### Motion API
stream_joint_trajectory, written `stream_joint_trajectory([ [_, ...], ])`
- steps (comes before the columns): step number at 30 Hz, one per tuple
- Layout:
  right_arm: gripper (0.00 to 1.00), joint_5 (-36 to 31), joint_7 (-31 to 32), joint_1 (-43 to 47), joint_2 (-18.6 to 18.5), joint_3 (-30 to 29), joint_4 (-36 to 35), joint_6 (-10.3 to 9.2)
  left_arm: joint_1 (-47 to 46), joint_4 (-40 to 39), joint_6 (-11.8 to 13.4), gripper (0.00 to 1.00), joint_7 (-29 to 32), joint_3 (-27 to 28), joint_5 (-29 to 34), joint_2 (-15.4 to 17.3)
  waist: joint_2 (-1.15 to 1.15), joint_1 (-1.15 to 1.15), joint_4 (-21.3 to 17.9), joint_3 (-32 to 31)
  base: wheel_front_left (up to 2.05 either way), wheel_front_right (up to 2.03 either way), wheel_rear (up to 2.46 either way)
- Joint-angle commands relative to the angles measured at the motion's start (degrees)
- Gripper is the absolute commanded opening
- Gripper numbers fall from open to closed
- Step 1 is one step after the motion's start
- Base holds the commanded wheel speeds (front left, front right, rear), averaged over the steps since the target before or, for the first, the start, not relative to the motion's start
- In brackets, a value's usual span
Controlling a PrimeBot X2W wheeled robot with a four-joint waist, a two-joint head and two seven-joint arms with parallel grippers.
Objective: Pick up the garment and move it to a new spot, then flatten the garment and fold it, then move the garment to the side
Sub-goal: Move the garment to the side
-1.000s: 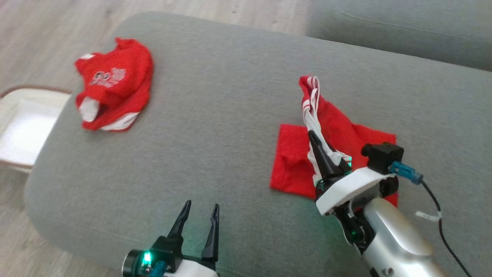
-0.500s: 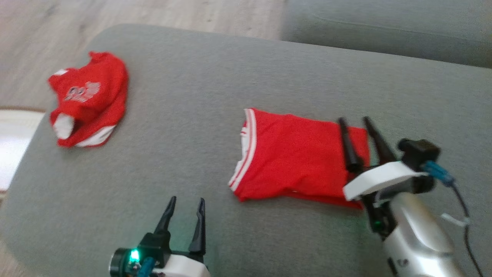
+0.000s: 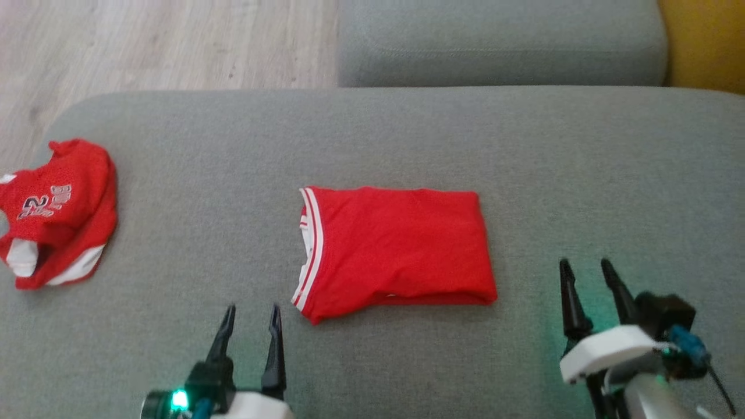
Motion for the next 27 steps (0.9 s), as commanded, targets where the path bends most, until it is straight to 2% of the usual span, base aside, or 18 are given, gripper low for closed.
stream_joint_trajectory([
  [1,1.00,-0.4,-0.8,0.0,0.3,1.5,-1.3,0.11,0.0,-1.6,0.1,1.00,-0.5,2.3,0.0,0.0,0.00,0.01,-0.8,-0.7,0.00,0.00,0.00],
  [8,1.00,1.6,-0.8,1.0,0.4,3.5,-1.4,0.11,0.6,-2.2,-0.1,1.00,-0.5,2.0,-0.1,0.0,0.00,0.01,-0.8,-0.3,0.00,0.00,0.00],
  [14,1.00,3.8,-0.8,-2.2,0.4,6.5,0.1,0.11,-0.6,-2.6,-0.3,1.00,-0.5,0.7,0.0,0.0,0.00,0.01,0.7,1.5,0.00,0.00,0.00],
  [18,1.00,6.3,0.5,-8.7,0.4,9.6,4.1,0.11,-1.5,-2.6,-0.6,1.00,-0.5,-1.5,-0.6,0.0,0.00,0.01,3.4,3.4,0.00,0.00,0.00],
  [23,1.00,7.0,3.1,-15.0,0.4,8.9,12.0,0.11,-2.1,-2.4,-0.5,1.00,-0.5,-3.9,-1.1,0.0,0.00,0.01,7.8,5.1,0.00,0.00,0.00],
  [27,1.00,6.3,5.1,-16.1,0.4,8.2,18.9,0.11,-1.9,-2.1,-0.4,1.00,-0.5,-4.4,-1.4,0.0,0.00,0.01,10.1,5.7,0.00,0.00,0.00],
])
